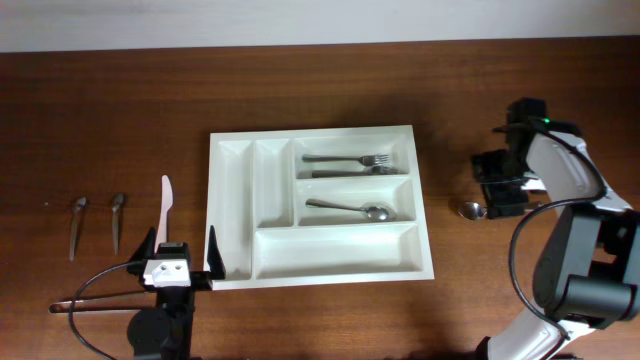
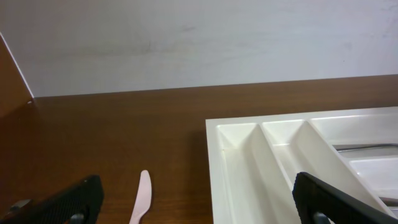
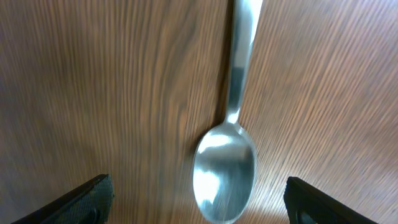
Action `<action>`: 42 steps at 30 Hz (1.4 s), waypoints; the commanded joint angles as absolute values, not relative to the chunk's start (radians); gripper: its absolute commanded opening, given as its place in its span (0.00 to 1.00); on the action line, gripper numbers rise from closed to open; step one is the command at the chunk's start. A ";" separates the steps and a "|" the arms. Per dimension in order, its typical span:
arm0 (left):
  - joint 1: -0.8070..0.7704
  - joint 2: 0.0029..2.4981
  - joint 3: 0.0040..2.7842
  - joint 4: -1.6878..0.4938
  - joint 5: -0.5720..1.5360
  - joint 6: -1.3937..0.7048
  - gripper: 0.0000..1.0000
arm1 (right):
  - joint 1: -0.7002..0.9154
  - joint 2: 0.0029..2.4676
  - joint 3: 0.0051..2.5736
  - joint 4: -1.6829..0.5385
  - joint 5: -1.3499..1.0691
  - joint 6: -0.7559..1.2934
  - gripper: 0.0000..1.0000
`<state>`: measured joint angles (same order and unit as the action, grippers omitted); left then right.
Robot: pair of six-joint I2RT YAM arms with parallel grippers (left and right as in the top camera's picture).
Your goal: Pack container
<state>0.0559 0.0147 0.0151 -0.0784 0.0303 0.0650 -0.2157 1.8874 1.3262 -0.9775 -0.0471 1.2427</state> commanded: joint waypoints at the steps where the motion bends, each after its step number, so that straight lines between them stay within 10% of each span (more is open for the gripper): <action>1: 0.062 0.012 0.009 -0.079 0.038 0.084 0.99 | -0.282 1.905 1.318 -0.979 -0.046 1.187 0.89; 42: 0.062 0.012 0.009 -0.079 0.038 0.084 0.99 | -0.295 1.989 1.295 -0.941 -0.041 1.242 0.84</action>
<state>0.0559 0.0147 0.0151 -0.0784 0.0303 0.0650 -0.3000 1.9705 1.3205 -0.9527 -0.0471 1.2282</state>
